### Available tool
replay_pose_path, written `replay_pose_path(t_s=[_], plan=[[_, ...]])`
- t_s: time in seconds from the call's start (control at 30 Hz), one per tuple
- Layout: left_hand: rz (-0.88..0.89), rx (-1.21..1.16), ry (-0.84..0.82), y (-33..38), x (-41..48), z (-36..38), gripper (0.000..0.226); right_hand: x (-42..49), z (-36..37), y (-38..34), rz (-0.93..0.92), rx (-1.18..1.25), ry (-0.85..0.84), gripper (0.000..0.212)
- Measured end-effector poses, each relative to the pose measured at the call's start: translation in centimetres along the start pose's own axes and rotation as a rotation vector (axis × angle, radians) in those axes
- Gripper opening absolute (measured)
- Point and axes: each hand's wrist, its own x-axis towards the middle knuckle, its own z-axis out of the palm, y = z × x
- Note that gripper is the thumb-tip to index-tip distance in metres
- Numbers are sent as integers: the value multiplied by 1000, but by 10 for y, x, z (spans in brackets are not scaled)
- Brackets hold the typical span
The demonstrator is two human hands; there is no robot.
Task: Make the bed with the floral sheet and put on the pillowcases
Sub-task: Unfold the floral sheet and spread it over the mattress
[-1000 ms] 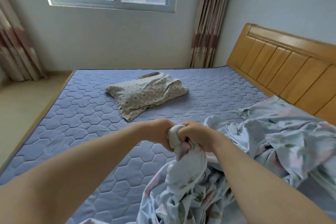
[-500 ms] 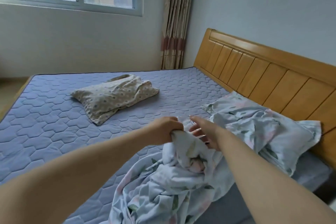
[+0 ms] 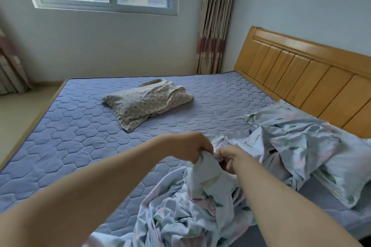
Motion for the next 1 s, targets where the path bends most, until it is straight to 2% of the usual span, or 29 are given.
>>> replay_pose_path(t_s=[0.03,0.1,0.17,0.3,0.37,0.43,0.5,0.57,0.6,0.67,0.7,0.77,0.8,0.87,0.93,1.0], plan=[[-3,-1,0,-3,1,1,34,1,1,-4,3,157,18,25],[-36,-15,-18,-12,2,3,36,11,-3,-8,-13,380,68,50],[-169,-123,-30,-22,3,7,39,20,-6,-9,17,550,97,61],[-410,-686,94,-36,1,11,42,19,-4,-14,39,728,-6,16],[-410,-818,138,-37,1,10,42,28,-5,-10,77,729,-46,25],[-406,-820,158,-34,0,4,44,36,-4,-6,140,742,-100,42],[-476,-757,182,-38,-2,-1,41,46,0,-1,188,615,-183,68],[-631,-733,247,-44,-5,-5,40,48,8,-2,121,396,-327,82],[-717,-789,296,-47,-8,-7,42,45,17,-4,72,280,-452,84],[-801,-904,413,-53,-11,-7,40,33,37,-9,-37,9,-639,69],[-791,-875,457,-56,-12,-5,38,28,45,-11,-127,-157,-665,52],[-667,-602,484,-62,-14,-4,28,25,55,-15,-328,-427,-471,14],[-568,-448,489,-64,-16,-5,22,27,55,-17,-411,-439,-347,24],[-433,-257,461,-65,-21,-7,18,27,49,-23,-487,-224,-249,33],[-388,-208,420,-61,-22,-10,10,23,39,-30,-534,-4,-223,26],[-349,-198,403,-51,-17,-13,28,14,28,-40,-583,119,-219,24]])
